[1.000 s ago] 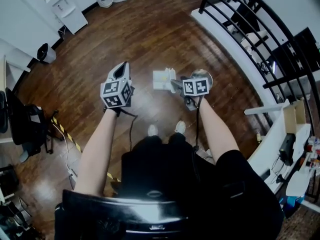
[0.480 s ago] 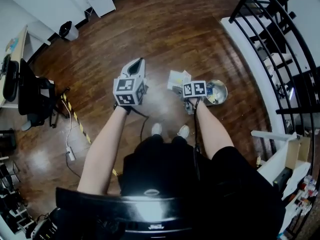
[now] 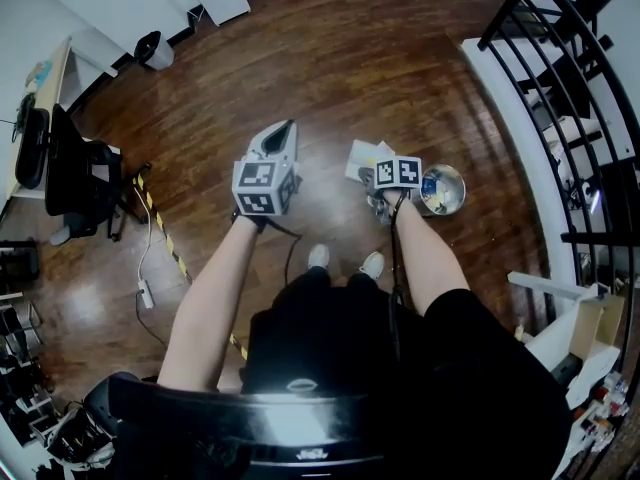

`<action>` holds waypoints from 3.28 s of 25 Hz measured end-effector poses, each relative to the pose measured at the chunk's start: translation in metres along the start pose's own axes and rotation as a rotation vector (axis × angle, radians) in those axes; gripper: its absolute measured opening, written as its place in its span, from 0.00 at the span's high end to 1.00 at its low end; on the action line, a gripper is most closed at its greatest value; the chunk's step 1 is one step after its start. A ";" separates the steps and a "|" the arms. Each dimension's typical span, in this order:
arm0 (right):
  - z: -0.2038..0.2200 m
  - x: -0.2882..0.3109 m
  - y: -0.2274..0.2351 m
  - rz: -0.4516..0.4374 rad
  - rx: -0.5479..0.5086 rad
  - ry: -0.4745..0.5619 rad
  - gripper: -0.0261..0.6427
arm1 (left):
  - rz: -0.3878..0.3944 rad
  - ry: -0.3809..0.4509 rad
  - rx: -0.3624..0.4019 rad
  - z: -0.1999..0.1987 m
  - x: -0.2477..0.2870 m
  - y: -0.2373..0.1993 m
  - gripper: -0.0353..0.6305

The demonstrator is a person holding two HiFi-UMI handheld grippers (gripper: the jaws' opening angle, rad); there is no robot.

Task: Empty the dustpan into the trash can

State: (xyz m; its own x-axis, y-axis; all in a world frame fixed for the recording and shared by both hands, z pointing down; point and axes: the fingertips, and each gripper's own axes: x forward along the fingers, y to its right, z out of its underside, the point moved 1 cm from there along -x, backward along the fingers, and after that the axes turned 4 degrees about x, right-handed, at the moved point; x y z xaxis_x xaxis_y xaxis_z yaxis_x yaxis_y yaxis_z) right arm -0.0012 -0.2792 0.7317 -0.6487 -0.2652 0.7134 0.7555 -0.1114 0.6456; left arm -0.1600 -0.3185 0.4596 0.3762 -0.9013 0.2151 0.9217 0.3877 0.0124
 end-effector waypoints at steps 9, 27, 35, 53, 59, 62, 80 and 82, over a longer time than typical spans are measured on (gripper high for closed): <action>-0.010 -0.012 -0.013 -0.125 -0.061 0.100 0.95 | -0.005 -0.022 -0.020 0.009 0.001 -0.002 0.94; -0.012 -0.044 -0.031 -0.101 -0.090 0.185 0.95 | 0.073 -0.046 -0.084 0.025 0.008 0.008 0.94; -0.010 -0.078 -0.055 -0.071 -0.133 0.228 0.95 | 0.186 -0.072 -0.129 0.032 0.030 0.031 0.94; 0.016 -0.198 -0.112 0.012 -0.229 0.372 0.95 | 0.501 -0.424 -0.574 0.093 0.079 0.137 0.94; 0.027 -0.242 -0.125 0.005 -0.278 0.415 0.95 | 0.505 -0.458 -0.764 0.102 0.079 0.176 0.93; 0.035 -0.266 -0.129 0.007 -0.312 0.428 0.95 | 0.510 -0.447 -0.911 0.099 0.079 0.195 0.85; 0.121 -0.423 -0.132 0.067 -0.430 0.513 0.94 | 0.607 -0.540 -1.533 0.093 0.071 0.420 0.59; 0.129 -0.428 -0.136 0.085 -0.425 0.517 0.93 | 0.631 -0.574 -1.570 0.092 0.067 0.439 0.59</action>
State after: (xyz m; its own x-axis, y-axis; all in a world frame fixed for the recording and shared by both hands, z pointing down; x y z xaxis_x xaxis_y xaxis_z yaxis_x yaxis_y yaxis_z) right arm 0.1617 -0.0271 0.3736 -0.5376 -0.7025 0.4663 0.8413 -0.4090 0.3535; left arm 0.2611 -0.1907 0.5689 0.9120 -0.3971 0.1027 0.0116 -0.2253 -0.9742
